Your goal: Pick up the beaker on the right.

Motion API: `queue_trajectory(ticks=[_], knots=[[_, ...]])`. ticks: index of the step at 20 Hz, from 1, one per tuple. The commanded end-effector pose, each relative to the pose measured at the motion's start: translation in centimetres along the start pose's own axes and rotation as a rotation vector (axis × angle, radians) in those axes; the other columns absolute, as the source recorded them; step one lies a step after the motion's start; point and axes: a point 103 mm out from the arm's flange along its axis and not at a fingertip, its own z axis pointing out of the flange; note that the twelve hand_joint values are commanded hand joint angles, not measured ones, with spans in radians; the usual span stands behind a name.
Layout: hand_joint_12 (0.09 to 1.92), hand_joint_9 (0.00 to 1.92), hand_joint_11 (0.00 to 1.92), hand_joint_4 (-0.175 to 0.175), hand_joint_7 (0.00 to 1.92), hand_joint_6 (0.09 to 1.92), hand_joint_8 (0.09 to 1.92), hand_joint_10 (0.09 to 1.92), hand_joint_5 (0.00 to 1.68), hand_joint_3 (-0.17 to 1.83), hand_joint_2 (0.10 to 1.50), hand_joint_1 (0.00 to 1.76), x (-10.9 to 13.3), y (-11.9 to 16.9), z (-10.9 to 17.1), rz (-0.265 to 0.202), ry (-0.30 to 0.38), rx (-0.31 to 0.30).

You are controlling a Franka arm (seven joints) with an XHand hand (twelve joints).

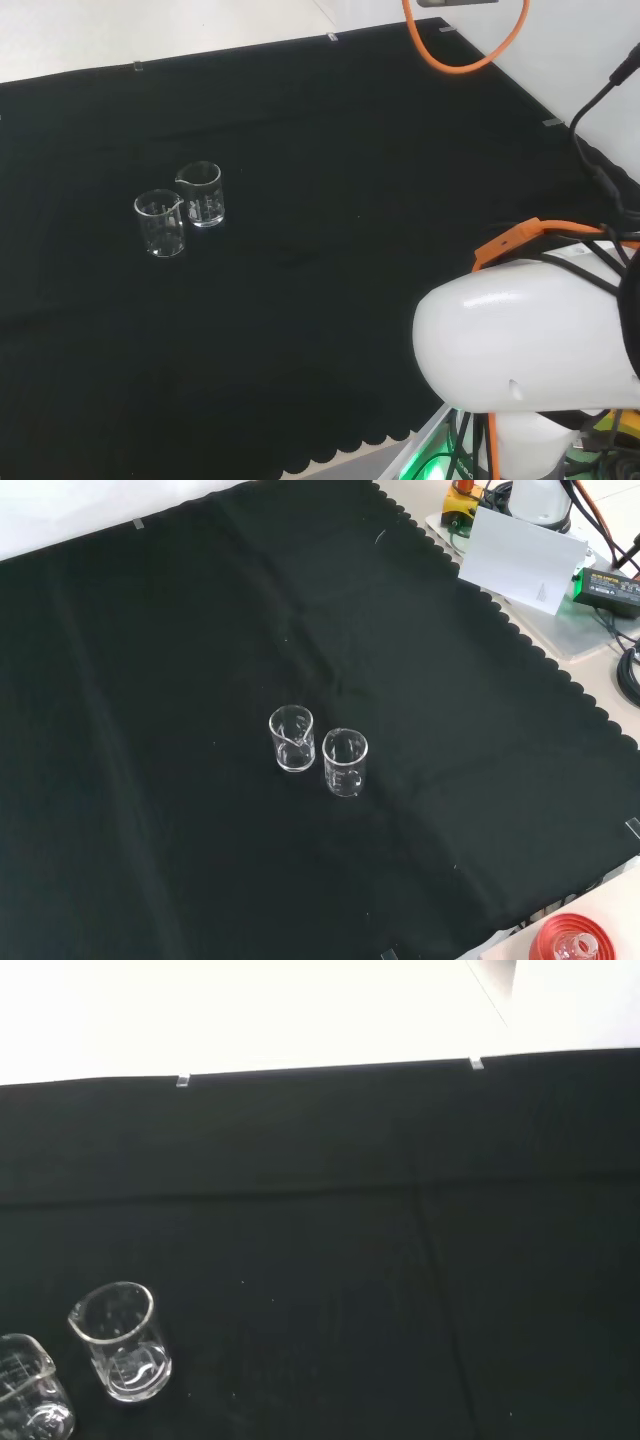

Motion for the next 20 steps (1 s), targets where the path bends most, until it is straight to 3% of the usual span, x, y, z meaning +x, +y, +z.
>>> queue_trajectory(ticks=[1,6,9,20], knots=[[1.1,0.14,0.0,-0.077,0.1,0.09,0.7,0.79,0.23,-0.09,1.35,0.39,-0.2,1.7,3.3,0.025,0.005,0.04],[1.1,0.14,0.0,-0.079,0.1,0.09,0.7,0.79,0.23,-0.1,1.34,0.4,0.4,3.2,5.6,0.038,0.019,0.047],[1.11,0.16,0.0,-0.081,0.1,0.09,0.71,0.79,0.24,-0.11,1.34,0.42,1.1,4.4,7.4,0.019,0.05,0.033],[1.14,0.19,0.0,-0.088,0.12,0.09,0.72,0.79,0.27,-0.14,1.32,0.47,1.7,11.2,14.6,-0.028,0.11,0.091]])
